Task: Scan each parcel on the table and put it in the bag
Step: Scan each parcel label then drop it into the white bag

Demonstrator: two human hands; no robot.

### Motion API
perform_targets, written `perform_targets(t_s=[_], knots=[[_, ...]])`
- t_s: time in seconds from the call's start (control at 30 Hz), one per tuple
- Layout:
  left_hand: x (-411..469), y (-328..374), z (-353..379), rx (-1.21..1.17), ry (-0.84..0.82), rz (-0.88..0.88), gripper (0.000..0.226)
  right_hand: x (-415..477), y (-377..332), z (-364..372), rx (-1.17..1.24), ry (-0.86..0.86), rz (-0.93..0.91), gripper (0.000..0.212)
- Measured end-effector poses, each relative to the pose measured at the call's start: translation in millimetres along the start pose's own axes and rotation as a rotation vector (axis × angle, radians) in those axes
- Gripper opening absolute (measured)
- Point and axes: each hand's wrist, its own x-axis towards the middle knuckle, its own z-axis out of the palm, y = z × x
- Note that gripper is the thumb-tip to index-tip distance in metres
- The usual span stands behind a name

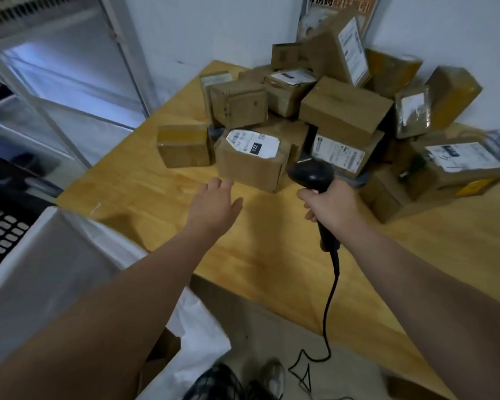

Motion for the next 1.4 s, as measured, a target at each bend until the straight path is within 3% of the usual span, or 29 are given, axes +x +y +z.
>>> perform_targets(t_s=[0.17, 0.27, 0.43, 0.57, 0.7, 0.83, 0.93, 1.07, 1.23, 1.4], knots=[[54.0, -0.1, -1.6, -0.272, 0.061, -0.229, 0.056, 35.2, -17.8, -2.8, -0.003, -0.025, -0.061, 0.007], [90.9, -2.8, 4.3, -0.415, 0.113, -0.302, 0.066, 60.9, -20.9, 7.6, -0.003, -0.027, -0.077, 0.010], [142.1, -5.1, 16.0, -0.527, 0.067, -0.376, 0.083, 95.4, -25.8, 27.3, -0.006, -0.081, -0.091, 0.021], [156.4, -14.2, 20.9, -0.620, 0.045, -0.369, 0.072, 111.2, -33.9, 39.2, -0.017, -0.119, -0.138, 0.029], [139.8, -20.9, 28.5, -0.681, 0.025, -0.252, 0.056, 110.7, -35.9, 40.2, 0.030, -0.174, -0.217, 0.029], [112.8, -10.7, 31.8, -0.717, 0.003, -0.151, 0.052, 92.4, -19.4, 25.8, 0.017, -0.156, -0.170, 0.037], [97.9, -0.8, 36.8, -0.588, -0.106, 0.028, 0.051, 70.3, 3.5, 9.0, -0.039, -0.132, -0.117, 0.034], [87.6, 17.6, 36.3, -0.506, -0.394, 0.168, 0.047, 51.8, 29.3, -26.3, -0.115, -0.184, -0.042, 0.040], [88.2, 39.9, 32.2, -0.516, -0.624, 0.198, 0.054, 37.3, 24.5, -63.2, -0.163, -0.170, -0.040, 0.044], [90.1, 47.8, 32.1, -0.575, -0.714, 0.173, 0.055, 27.8, 13.4, -77.9, -0.177, -0.308, 0.026, 0.020]])
